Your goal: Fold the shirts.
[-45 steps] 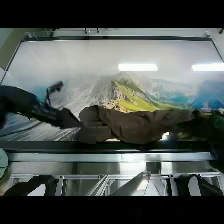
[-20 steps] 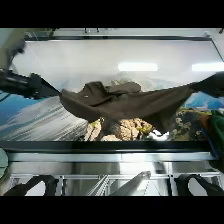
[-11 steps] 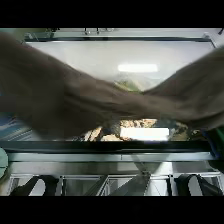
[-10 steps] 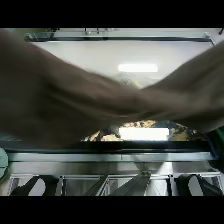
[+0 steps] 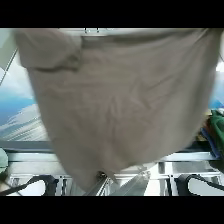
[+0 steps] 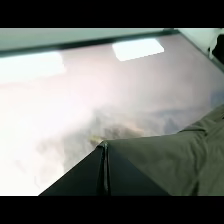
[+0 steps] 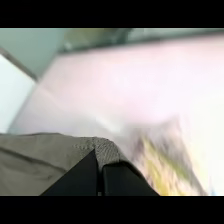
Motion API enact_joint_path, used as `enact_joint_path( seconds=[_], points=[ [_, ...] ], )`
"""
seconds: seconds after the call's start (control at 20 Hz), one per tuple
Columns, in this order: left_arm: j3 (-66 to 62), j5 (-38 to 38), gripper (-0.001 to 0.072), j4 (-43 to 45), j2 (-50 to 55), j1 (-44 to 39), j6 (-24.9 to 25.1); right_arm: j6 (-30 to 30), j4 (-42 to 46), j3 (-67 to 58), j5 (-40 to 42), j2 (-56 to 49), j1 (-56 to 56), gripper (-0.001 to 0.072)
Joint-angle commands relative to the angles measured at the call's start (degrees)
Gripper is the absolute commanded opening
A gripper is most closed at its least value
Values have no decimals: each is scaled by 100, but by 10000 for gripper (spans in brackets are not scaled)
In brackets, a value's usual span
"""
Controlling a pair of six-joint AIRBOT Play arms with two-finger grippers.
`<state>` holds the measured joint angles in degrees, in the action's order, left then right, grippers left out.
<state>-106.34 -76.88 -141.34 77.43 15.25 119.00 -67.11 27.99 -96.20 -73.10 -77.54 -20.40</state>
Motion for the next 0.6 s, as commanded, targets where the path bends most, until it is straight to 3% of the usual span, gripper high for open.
enact_joint_path(
  seconds=[0.0,0.2,0.25,0.3,0.35,0.4,0.55],
  points=[
    [544,264,22,822,1117,-597,291,-81,876,1207,949,-824,516,16],
    [-380,278,24,822,2673,-804,13,-11,935,1491,1600,-1633,514,19],
    [-640,308,87,824,2959,-817,-4,-11,927,1486,1862,-1773,514,21],
    [-925,302,380,815,3200,-817,-68,-9,933,1482,2079,-1834,511,108],
    [-1198,308,670,835,3359,-807,-251,76,931,1478,2216,-1827,476,399],
    [-1377,334,720,826,3421,-726,-404,122,990,1427,2197,-1779,417,531],
    [-1051,201,718,837,3058,-302,-643,57,1414,1305,1655,-1484,85,531]
  ],
)
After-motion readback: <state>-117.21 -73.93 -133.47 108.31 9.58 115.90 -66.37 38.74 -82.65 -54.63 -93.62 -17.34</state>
